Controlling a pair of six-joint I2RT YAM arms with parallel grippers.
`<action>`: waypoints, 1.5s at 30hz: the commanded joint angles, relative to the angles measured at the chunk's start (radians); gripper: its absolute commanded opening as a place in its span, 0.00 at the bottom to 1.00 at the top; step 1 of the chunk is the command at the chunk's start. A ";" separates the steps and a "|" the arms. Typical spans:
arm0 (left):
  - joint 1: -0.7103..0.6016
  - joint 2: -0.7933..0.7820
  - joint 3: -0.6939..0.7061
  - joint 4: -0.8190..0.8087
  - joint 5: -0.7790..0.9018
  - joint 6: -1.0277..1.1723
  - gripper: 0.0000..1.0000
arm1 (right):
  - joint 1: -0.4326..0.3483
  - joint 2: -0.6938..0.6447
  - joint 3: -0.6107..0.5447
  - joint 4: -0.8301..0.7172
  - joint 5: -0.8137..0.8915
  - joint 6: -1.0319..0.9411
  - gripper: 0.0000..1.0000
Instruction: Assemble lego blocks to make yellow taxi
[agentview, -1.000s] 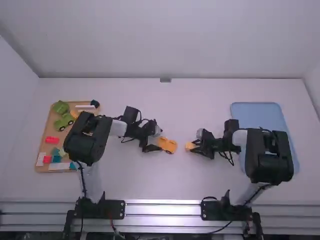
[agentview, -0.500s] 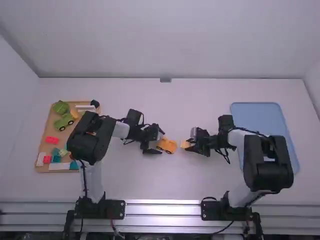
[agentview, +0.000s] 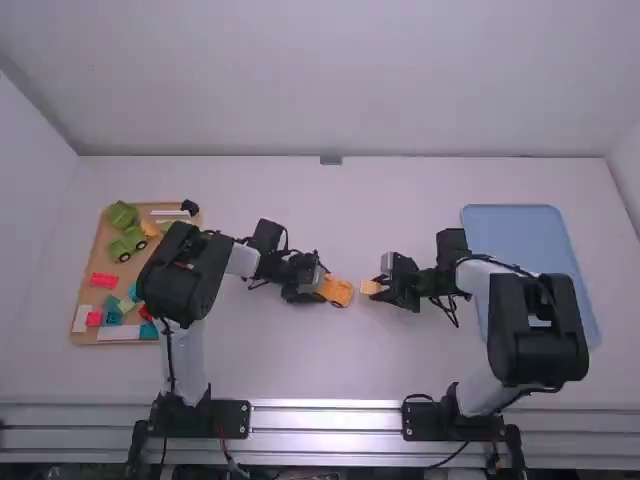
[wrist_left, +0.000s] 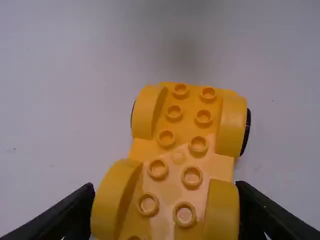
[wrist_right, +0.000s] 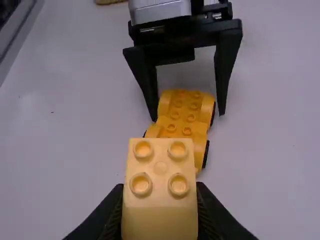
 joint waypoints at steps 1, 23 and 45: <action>-0.013 0.022 -0.013 -0.011 0.037 0.010 0.63 | 0.003 -0.018 0.008 -0.002 -0.023 0.003 0.22; -0.033 0.008 -0.321 0.599 -0.158 -0.628 0.44 | 0.089 -0.016 0.007 0.174 0.088 0.191 0.24; -0.089 -0.038 -0.134 0.122 -0.451 -0.620 0.25 | 0.177 -0.016 0.007 0.209 0.220 0.241 0.20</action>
